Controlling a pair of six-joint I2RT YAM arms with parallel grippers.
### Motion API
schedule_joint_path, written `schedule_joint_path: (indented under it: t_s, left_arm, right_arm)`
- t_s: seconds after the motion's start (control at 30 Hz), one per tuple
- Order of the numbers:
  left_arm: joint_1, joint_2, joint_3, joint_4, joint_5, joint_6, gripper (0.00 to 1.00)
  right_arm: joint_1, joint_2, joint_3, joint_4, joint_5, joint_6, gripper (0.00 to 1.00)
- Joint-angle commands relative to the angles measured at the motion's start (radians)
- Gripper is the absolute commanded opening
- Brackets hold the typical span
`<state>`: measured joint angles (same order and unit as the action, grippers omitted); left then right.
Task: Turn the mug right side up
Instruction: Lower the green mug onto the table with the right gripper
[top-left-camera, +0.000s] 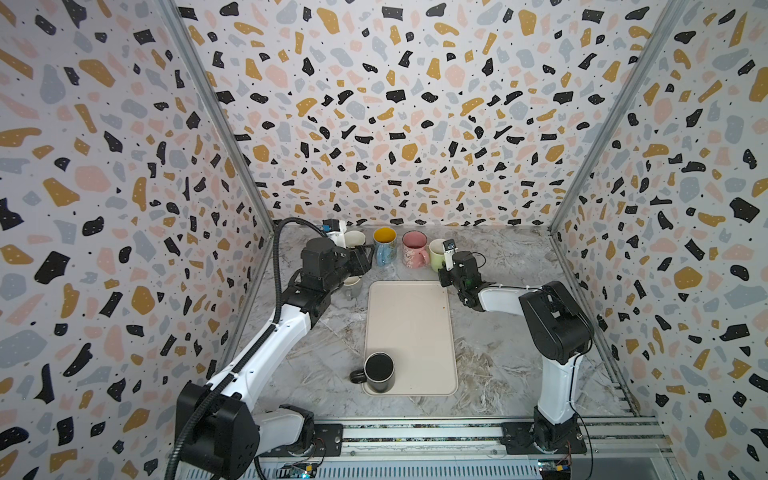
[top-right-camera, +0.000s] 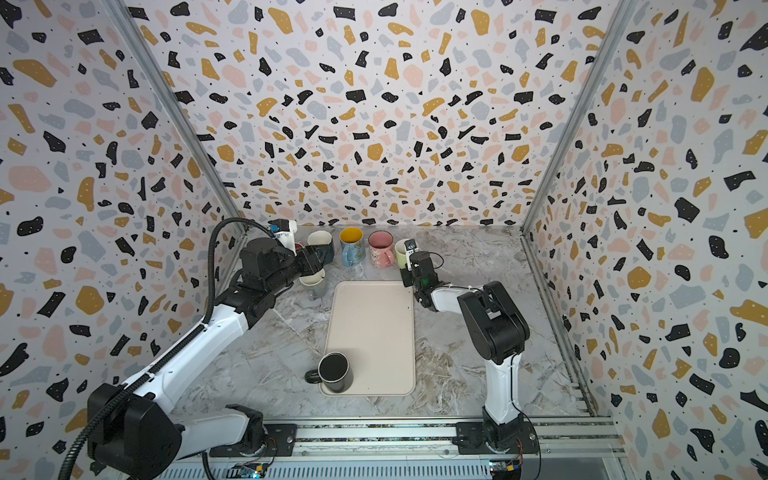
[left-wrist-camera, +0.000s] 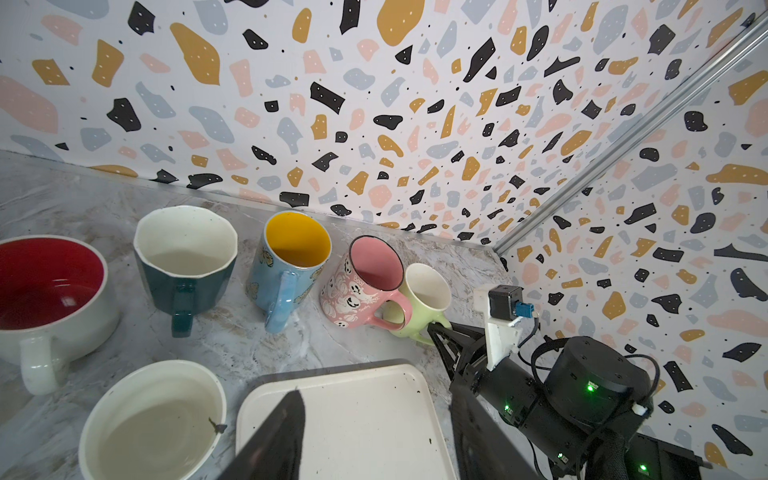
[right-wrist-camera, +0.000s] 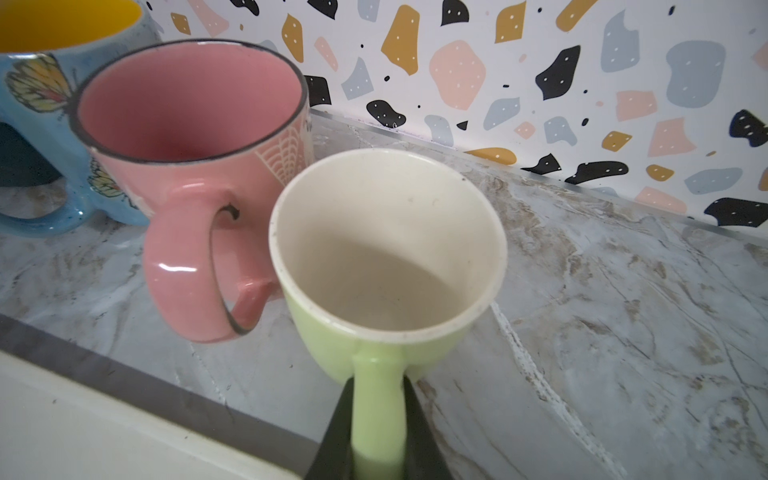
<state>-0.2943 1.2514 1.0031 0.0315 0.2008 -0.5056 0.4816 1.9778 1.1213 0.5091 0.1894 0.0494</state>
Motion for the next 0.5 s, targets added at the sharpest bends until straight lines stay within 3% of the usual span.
schedule_joint_path:
  t_s: [0.0, 0.33, 0.47]
  left_arm:
    - [0.007, -0.004, -0.014, 0.046, 0.005, -0.004, 0.57]
    - [0.006, -0.004, -0.015, 0.045, 0.002, -0.004, 0.58]
    - [0.007, -0.003, -0.016, 0.044, 0.004, -0.002, 0.58]
  right_arm:
    - [-0.008, -0.010, 0.038, 0.103, 0.023, 0.026, 0.00]
    - [-0.018, 0.020, 0.034, 0.094, 0.015, 0.070, 0.01]
    - [-0.020, 0.027, 0.026, 0.094, 0.012, 0.076, 0.16]
